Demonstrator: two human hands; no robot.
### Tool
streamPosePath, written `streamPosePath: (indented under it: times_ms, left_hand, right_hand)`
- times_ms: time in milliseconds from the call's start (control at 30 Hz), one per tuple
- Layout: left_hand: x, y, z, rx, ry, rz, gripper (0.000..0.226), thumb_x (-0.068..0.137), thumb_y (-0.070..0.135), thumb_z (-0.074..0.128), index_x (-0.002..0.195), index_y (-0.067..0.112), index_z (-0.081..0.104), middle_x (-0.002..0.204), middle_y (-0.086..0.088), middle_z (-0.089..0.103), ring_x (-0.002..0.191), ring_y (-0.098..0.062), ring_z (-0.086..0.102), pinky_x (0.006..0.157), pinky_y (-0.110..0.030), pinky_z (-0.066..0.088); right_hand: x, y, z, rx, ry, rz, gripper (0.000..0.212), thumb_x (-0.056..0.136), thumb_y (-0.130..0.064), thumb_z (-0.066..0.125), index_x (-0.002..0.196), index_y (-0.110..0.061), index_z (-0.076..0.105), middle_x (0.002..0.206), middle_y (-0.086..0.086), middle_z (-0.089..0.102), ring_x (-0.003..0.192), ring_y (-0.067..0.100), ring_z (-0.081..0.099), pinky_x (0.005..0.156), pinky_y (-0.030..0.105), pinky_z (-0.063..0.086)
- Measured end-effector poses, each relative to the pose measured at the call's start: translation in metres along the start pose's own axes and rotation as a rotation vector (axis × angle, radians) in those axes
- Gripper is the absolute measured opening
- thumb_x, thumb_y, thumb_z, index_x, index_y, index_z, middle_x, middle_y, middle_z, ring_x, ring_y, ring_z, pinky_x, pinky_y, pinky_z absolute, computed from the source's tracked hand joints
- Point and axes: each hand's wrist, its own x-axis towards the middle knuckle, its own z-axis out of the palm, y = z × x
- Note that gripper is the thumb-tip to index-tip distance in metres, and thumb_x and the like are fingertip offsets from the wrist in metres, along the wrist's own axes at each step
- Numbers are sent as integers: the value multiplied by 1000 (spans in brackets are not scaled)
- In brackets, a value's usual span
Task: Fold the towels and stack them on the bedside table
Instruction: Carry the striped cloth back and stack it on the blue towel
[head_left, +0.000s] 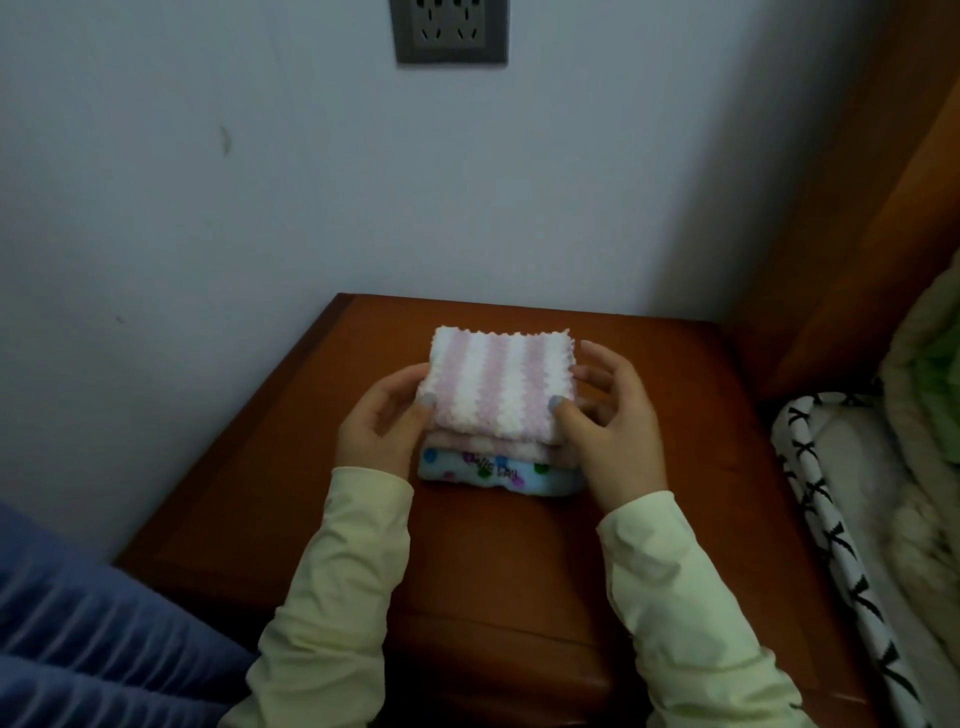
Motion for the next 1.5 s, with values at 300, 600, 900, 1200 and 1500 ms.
streamPosePath:
  times_ms: [300,600,900,1200,1500]
  left_hand:
    - [1,0,5,142,-158,-47,48,88,-9,38,97,31,60,101,20,56,92,2,52,74,-2,47]
    - [15,-6,21,-8,-222,-269,48,76,6,40,76,40,74,132,-10,52,118,-28,51,100,-40,44]
    - [18,-10,68,-47,-379,-245,38,82,20,55,113,41,61,134,7,51,127,-16,46,111,-41,36]
    - [24,4,91,178,-448,-38,41,94,-3,35,130,9,49,149,-1,33,139,-11,25,92,-1,22]
    - [23,-6,86,433,-484,-26,42,94,5,42,133,18,46,153,1,24,141,-13,21,97,-7,23]
  right_hand:
    - [1,7,-1,-232,-20,92,44,87,-18,55,129,-31,47,137,-2,45,120,17,47,98,43,48]
    - [3,-2,-13,-171,-106,148,47,97,-20,38,143,-26,28,145,-5,40,128,16,42,93,23,40]
    - [18,5,-53,-164,132,162,47,97,-16,36,143,-18,33,151,-1,32,139,16,28,107,23,22]
    - [22,10,-52,-531,-84,-58,41,100,-23,32,140,-27,36,158,-7,7,144,12,13,99,9,12]
    - [21,14,-55,-499,-144,113,43,101,-26,29,144,-31,27,158,-6,7,144,16,16,105,18,19]
